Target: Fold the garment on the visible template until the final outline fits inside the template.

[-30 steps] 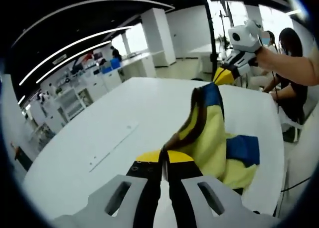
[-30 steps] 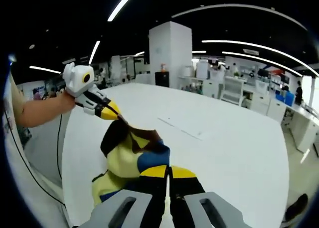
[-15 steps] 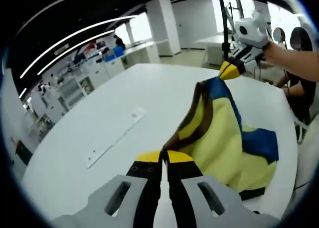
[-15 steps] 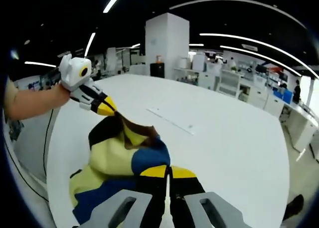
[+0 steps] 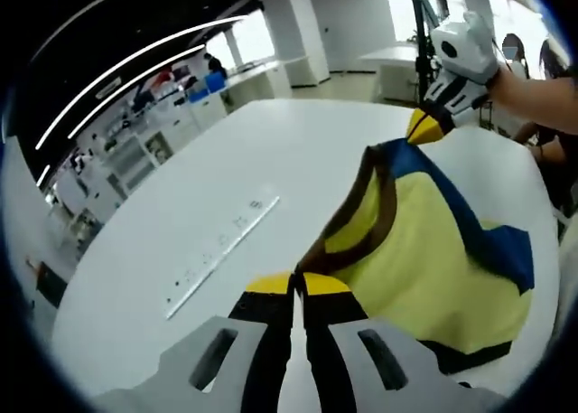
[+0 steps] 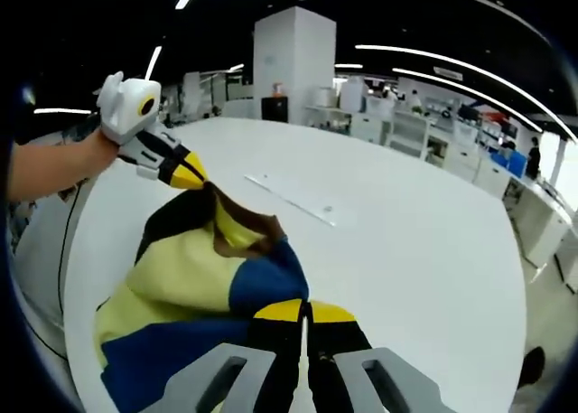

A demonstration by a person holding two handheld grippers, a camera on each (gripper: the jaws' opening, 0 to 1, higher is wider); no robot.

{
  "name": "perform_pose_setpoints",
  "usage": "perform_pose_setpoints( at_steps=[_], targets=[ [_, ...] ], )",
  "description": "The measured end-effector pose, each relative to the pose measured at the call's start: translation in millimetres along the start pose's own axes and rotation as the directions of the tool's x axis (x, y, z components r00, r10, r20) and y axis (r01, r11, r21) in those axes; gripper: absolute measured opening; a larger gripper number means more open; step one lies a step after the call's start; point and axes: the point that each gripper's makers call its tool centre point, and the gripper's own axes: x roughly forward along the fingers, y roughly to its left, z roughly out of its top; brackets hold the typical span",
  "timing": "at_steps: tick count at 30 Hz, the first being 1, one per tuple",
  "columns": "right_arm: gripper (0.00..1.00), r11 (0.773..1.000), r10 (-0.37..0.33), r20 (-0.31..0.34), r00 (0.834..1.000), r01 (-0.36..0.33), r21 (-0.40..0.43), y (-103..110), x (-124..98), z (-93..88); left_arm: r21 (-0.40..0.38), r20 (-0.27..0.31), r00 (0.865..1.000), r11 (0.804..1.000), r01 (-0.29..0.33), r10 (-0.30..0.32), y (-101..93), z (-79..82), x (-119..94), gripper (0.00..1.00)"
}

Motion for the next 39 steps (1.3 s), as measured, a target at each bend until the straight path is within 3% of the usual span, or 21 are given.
perform_pose_setpoints(
  at_steps=[6,14,17,25,28,31,36,39],
  targets=[
    [0.00,1.000,-0.008,-0.048,0.999,0.008,-0.001,-8.6,13.1,-12.1,-0.006,-0.024,1.000,1.000,-0.001,0.000,7.4,-1.4,15.0,0.00],
    [0.00,1.000,-0.010,-0.118,0.993,0.009,-0.006,-15.7,31.9,-27.8,-0.005,-0.092,0.995,1.000,0.025,-0.025,2.4,-19.0,37.0,0.00],
    [0.00,1.000,-0.004,-0.148,0.989,0.006,0.011,-16.1,39.3,-35.5,-0.038,-0.103,0.994,0.999,0.030,-0.033,5.0,-23.8,41.7,0.00],
    [0.00,1.000,-0.005,-0.157,0.988,0.007,0.011,-14.9,48.5,-33.2,-0.070,-0.125,0.991,0.997,0.032,-0.041,8.5,-28.0,46.2,0.02],
    [0.00,1.000,-0.003,-0.136,0.991,0.006,0.022,-14.0,48.7,-27.1,-0.097,-0.120,0.991,0.994,0.041,-0.052,11.0,-28.8,47.3,0.09],
    [0.00,1.000,-0.009,-0.126,0.992,0.011,0.020,-14.5,45.7,-24.5,-0.100,-0.101,0.993,0.994,0.042,-0.053,11.6,-26.6,44.7,0.23],
    [0.25,0.998,-0.051,-0.057,0.997,0.053,0.036,-21.4,38.1,-11.5,-0.125,-0.083,0.995,0.991,0.045,-0.056,9.7,-24.6,35.9,0.30],
    [0.34,0.998,-0.053,-0.033,0.998,0.054,0.044,-19.4,32.8,-6.6,-0.159,-0.052,0.997,0.986,0.041,-0.049,12.3,-19.6,30.9,0.37]
  ],
)
